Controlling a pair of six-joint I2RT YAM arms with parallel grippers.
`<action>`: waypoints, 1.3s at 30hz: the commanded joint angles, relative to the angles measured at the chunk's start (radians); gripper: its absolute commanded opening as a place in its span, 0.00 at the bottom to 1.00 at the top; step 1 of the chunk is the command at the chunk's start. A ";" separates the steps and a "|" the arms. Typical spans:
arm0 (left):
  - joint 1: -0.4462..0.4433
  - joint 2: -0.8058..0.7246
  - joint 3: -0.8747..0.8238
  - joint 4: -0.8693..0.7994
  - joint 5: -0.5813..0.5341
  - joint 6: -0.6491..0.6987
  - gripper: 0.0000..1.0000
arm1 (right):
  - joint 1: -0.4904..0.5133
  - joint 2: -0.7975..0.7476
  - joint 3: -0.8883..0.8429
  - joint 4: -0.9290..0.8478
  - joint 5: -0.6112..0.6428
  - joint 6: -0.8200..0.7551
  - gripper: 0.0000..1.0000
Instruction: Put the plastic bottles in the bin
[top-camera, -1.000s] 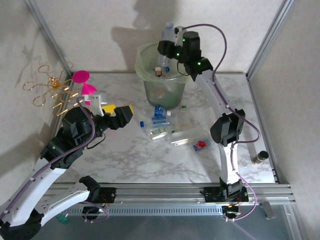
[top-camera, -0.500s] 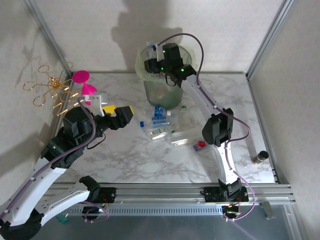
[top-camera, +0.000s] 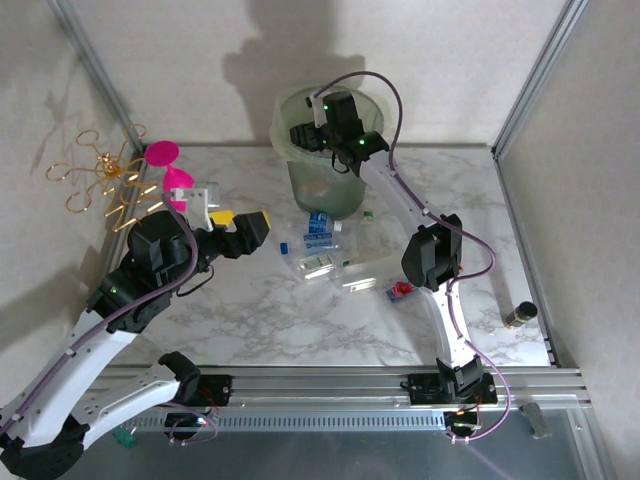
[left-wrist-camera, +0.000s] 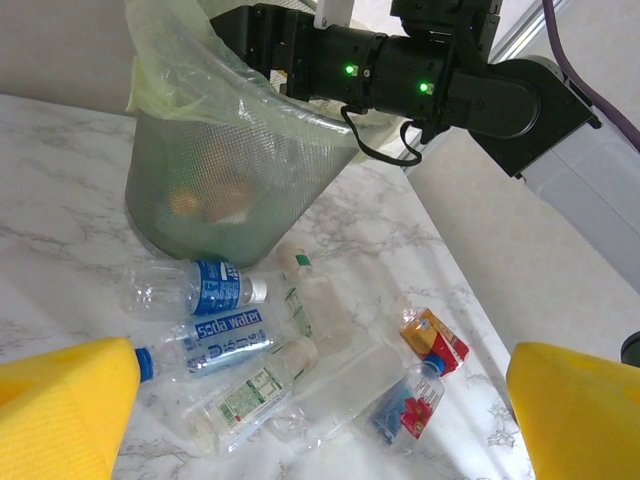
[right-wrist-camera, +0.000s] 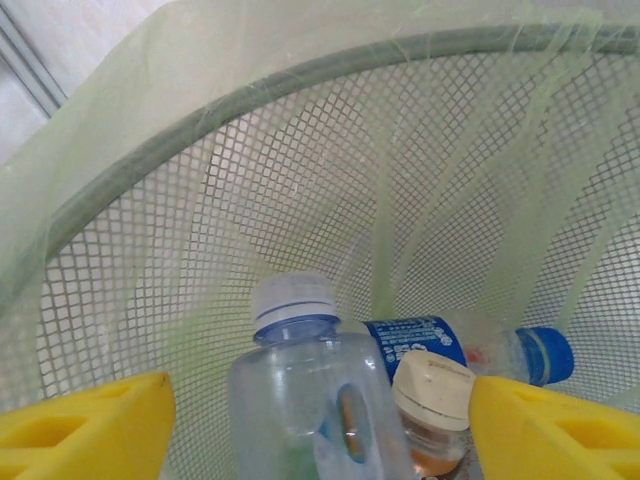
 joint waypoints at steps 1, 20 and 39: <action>-0.010 0.003 0.002 0.012 -0.018 0.022 0.94 | -0.001 -0.037 0.008 0.049 0.021 -0.005 0.68; -0.009 -0.017 0.020 -0.010 -0.014 0.033 0.94 | -0.002 -0.184 -0.009 0.037 -0.028 -0.001 0.70; -0.033 0.147 0.007 -0.116 0.023 0.049 0.92 | -0.001 -1.075 -1.105 0.268 0.186 0.290 0.80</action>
